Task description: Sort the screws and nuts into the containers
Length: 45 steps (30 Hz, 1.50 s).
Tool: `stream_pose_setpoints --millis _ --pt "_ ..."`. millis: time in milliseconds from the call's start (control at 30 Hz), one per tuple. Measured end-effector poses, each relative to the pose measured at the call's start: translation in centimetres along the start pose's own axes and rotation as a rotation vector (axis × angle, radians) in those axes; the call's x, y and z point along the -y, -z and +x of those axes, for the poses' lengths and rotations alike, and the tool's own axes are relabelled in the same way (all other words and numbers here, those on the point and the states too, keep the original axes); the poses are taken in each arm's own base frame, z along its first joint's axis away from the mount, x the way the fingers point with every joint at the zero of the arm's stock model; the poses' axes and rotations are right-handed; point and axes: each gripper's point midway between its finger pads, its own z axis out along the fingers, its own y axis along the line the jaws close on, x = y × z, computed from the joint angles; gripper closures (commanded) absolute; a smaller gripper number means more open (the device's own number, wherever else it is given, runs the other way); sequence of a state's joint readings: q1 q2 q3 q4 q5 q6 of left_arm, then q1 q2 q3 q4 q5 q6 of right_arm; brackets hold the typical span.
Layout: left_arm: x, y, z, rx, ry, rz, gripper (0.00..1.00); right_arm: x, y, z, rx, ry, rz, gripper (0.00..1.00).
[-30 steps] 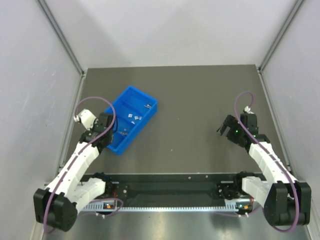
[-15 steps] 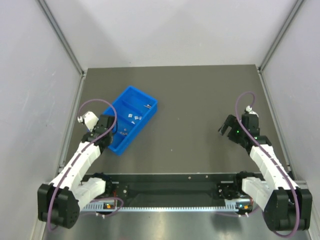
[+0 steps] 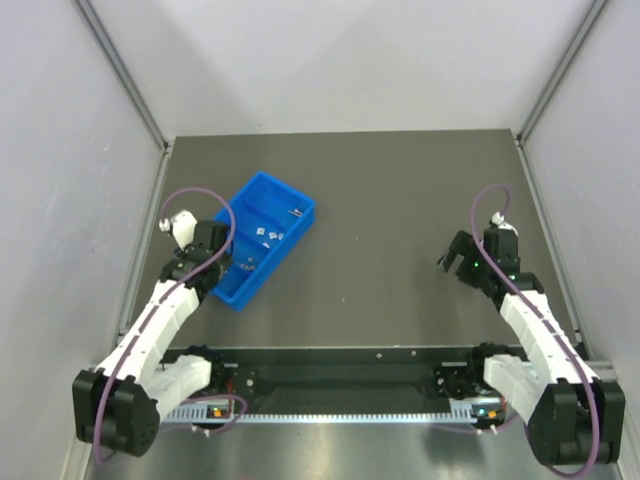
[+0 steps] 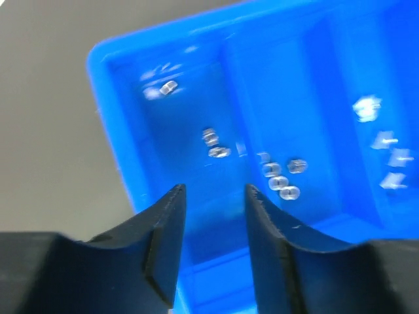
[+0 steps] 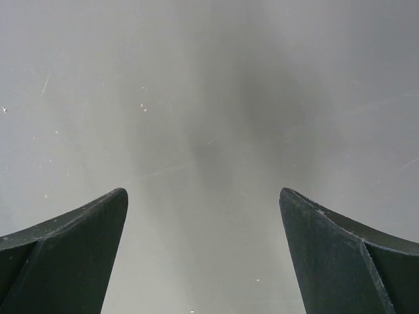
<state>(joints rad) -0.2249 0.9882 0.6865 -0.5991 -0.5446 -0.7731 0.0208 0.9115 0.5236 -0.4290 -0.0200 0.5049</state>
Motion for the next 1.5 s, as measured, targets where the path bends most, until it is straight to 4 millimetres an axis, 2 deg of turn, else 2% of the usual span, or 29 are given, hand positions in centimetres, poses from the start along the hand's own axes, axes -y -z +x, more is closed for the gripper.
stream_pose_setpoints --millis 33,100,133,267,367,467,533,633,733,833,900,1067,1167,1233,1333,1400,1500 --pt "0.6 0.3 -0.5 0.004 -0.001 0.024 0.42 0.0 0.1 0.0 0.003 0.001 0.002 0.00" --pt "1.9 1.2 -1.6 0.006 -0.008 0.082 0.36 0.3 0.2 -0.1 0.010 0.006 0.012 0.00" --pt "2.8 1.7 -2.2 0.008 -0.012 0.119 0.25 0.3 0.2 -0.2 0.014 0.007 0.016 0.00" --pt "6.3 3.7 -3.5 0.015 -0.076 0.240 0.23 0.4 0.7 -0.6 0.028 0.014 0.027 0.00" --pt "10.0 5.5 -2.9 0.007 -0.182 0.335 0.23 -0.2 1.2 -1.9 0.059 0.024 0.015 0.00" --pt "14.5 7.6 -1.0 -0.021 -0.328 0.445 0.23 -1.2 2.0 -3.9 0.105 0.035 -0.009 0.00" --pt "17.3 8.7 0.1 -0.048 -0.395 0.530 0.23 -2.3 2.8 -5.9 0.146 0.044 -0.030 0.00" --pt "20.0 9.6 0.9 -0.081 -0.444 0.640 0.23 -4.0 4.1 -9.1 0.211 0.059 -0.057 0.00" --pt "21.3 10.5 1.4 -0.101 -0.465 0.724 0.23 -5.3 5.6 -12.1 0.285 0.074 -0.077 0.00" --pt "22.6 11.8 2.4 -0.120 -0.497 0.798 0.24 -5.6 6.6 -13.6 0.337 0.086 -0.077 0.01" --pt "23.4 13.1 4.0 -0.140 -0.537 0.848 0.25 -5.4 6.9 -13.8 0.348 0.092 -0.067 0.00" --pt "24.7 16.6 10.1 -0.223 -0.674 0.953 0.29 -5.0 7.4 -13.6 0.362 0.097 -0.050 0.00" --pt "24.7 17.7 13.8 -0.267 -0.758 0.971 0.30 -4.5 7.2 -13.0 0.358 0.096 -0.040 0.00" --pt "24.6 17.9 15.5 -0.288 -0.789 0.962 0.29 -4.1 6.9 -12.4 0.341 0.097 -0.034 0.00" --pt "24.6 17.2 15.8 -0.278 -0.786 0.926 0.24 -4.0 6.3 -11.4 0.307 0.105 -0.042 0.00" --pt "24.8 16.7 14.9 -0.241 -0.757 0.894 0.20 -4.1 6.2 -10.9 0.290 0.113 -0.052 0.00" --pt "25.0 15.5 13.5 -0.187 -0.724 0.843 0.19 -4.3 6.2 -10.8 0.283 0.124 -0.067 0.00"
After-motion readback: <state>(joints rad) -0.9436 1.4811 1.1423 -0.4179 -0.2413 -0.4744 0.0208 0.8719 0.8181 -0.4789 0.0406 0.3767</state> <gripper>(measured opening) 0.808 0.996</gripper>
